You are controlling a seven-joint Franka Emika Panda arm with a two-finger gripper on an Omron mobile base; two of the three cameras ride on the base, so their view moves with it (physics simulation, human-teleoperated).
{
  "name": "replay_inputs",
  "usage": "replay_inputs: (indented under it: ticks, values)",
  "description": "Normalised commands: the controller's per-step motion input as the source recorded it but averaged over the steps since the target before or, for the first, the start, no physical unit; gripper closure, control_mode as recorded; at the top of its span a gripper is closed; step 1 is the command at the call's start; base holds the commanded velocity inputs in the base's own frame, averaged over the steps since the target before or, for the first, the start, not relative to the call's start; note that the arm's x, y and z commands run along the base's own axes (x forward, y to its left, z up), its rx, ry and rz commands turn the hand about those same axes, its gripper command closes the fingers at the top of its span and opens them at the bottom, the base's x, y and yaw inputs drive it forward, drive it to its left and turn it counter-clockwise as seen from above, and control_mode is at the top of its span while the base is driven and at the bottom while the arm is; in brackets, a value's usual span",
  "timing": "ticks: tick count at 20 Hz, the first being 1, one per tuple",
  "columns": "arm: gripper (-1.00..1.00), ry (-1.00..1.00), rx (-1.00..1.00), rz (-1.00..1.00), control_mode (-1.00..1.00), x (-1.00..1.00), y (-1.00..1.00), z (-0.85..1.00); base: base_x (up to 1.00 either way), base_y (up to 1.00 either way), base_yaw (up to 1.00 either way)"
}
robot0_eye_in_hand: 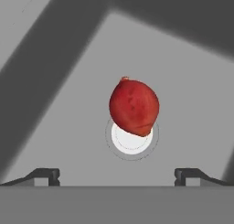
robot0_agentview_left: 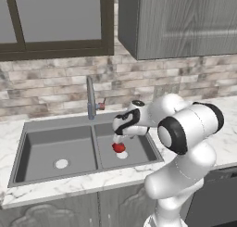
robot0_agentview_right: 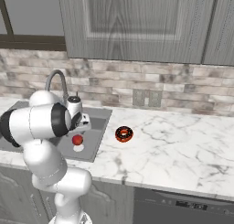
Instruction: Turn on the sink faucet. Then move the onion from the counter to the sink. Turn off the sink. Move the vegetable from the sink to the pot next to the stove. Finally move the pot to the rear right burner.
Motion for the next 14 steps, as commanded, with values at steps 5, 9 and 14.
replay_inputs:
  ticks: [5,9,14]
  values:
    - [-1.00,0.00,-0.01,0.00,-1.00,0.33,0.01,-0.28,0.00,0.00,0.00]
    - [-1.00,0.00,-0.02,0.00,-1.00,0.20,0.07,-0.26,0.00,0.00,0.00]
    - [-1.00,0.00,-0.03,0.00,-1.00,0.15,0.11,-0.26,0.00,0.00,0.00]
